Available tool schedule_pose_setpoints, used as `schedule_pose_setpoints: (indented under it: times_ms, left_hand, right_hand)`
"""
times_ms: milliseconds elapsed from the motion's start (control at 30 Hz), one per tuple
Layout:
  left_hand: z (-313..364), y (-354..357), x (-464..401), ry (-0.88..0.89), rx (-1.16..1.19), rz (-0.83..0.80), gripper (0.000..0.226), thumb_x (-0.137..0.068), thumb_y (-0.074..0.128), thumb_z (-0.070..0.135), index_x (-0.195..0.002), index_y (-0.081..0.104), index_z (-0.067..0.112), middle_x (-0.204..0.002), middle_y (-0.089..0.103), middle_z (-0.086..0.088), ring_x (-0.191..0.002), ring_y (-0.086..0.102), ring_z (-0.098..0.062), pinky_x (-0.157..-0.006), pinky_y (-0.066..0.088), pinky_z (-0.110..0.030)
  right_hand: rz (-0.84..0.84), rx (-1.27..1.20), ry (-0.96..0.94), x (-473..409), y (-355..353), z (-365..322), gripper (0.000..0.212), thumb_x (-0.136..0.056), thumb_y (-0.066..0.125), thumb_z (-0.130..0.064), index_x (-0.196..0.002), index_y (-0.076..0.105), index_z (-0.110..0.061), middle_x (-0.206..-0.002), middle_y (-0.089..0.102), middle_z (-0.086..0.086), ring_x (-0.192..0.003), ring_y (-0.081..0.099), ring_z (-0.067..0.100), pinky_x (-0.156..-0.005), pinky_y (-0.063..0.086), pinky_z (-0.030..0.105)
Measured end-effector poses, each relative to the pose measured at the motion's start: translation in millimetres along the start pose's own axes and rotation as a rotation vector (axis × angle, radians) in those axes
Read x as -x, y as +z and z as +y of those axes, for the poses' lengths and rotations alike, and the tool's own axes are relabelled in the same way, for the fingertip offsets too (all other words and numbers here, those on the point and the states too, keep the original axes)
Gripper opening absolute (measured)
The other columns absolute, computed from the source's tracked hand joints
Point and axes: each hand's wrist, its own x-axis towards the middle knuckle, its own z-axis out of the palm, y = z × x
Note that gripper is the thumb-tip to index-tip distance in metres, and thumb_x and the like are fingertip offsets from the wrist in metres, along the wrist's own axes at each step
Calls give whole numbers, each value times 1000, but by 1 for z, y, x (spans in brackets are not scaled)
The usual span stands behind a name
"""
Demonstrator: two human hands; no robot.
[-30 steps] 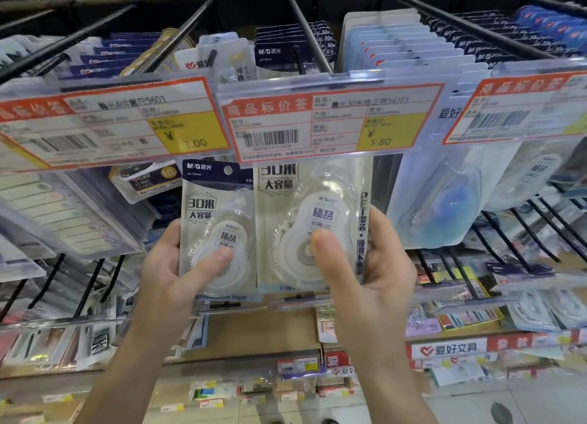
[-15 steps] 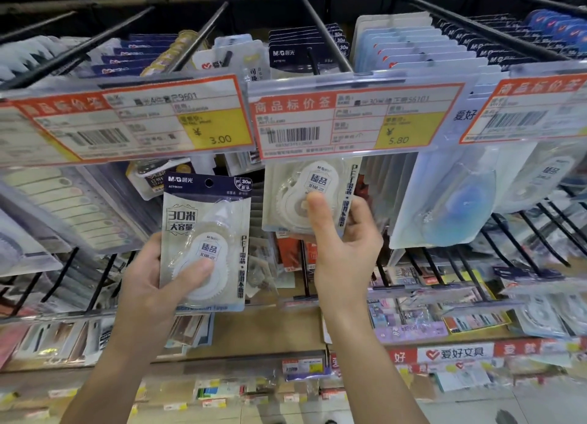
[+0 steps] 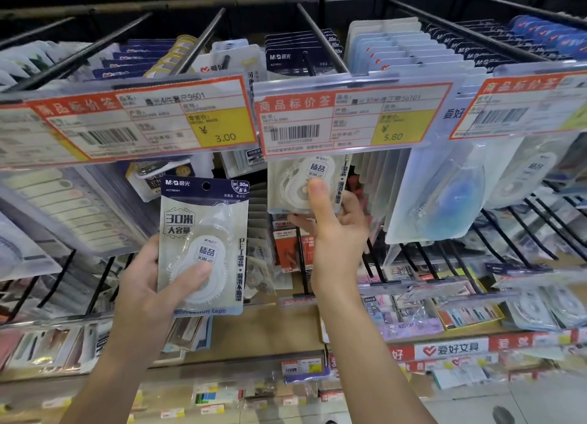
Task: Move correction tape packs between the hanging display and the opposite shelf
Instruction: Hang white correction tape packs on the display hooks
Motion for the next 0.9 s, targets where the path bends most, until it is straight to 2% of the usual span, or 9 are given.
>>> schedule_pose_setpoints:
  times_ms: [100,200,300,400,500,600,700,833,900]
  left_hand:
    - [0,-1,2,-9,10,-10,46,-75,66,15,-121,62,12,-108,75,-10,-96,74,-30,-69,62,-35]
    - [1,-4,4,-11,24,-18,47,-74,72,17,-120,62,13,-109,75,-11,-96,73,-31,-69,63,-37]
    - [1,-6,8,-19,52,-24,51,-73,73,16,-123,61,12,-108,74,-12,-96,73,-32,-70,62,-38]
    - [0,-10,12,-23,57,-35,50,-75,68,12,-125,60,10,-110,73,-16,-98,72,-36,-72,63,-42]
    - [2,-12,16,-27,61,-39,50,-75,65,9,-125,60,9,-110,73,-17,-97,72,-37,-72,63,-44]
    - [4,-15,19,-27,57,-39,49,-74,64,9,-123,61,11,-109,74,-16,-95,73,-35,-71,63,-42]
    - [6,-19,22,-32,45,-38,47,-72,71,12,-119,66,17,-108,74,-15,-95,73,-37,-70,63,-41]
    - [12,-23,24,-35,22,-41,44,-60,79,34,-104,74,37,-108,75,-11,-96,74,-32,-72,63,-42]
    - [13,-24,26,-20,29,-65,40,-66,79,26,-103,74,39,-107,75,-10,-96,74,-33,-72,63,-41]
  right_hand:
    - [9,2,-5,-9,3,3,42,-86,77,-27,-116,63,-1,-103,74,12,-79,73,10,-77,63,40]
    - [10,-19,9,-19,9,4,37,-87,77,-27,-118,63,-11,-108,73,13,-83,70,14,-72,62,33]
    - [9,-85,40,-26,16,6,29,-88,76,-24,-110,59,-28,-104,69,8,-84,69,8,-70,63,31]
    - [12,-148,28,-31,22,9,37,-89,75,-20,-120,55,-27,-99,73,-1,-92,72,11,-74,63,32]
    - [24,-211,22,-34,24,9,41,-90,74,-17,-125,55,-26,-95,75,-12,-98,72,12,-74,61,26]
    - [36,-236,36,-38,25,9,39,-90,74,-17,-119,53,-33,-114,69,-5,-108,70,18,-73,58,21]
    - [26,-230,30,-43,29,12,35,-91,74,-19,-114,53,-35,-111,70,-3,-106,71,15,-78,60,26]
    - [30,-196,4,-51,34,13,45,-92,74,-26,-129,48,-26,-112,67,2,-107,70,19,-80,60,26]
    - [37,-178,-8,-56,38,16,54,-92,73,-27,-138,45,-22,-117,64,6,-102,70,19,-79,60,26]
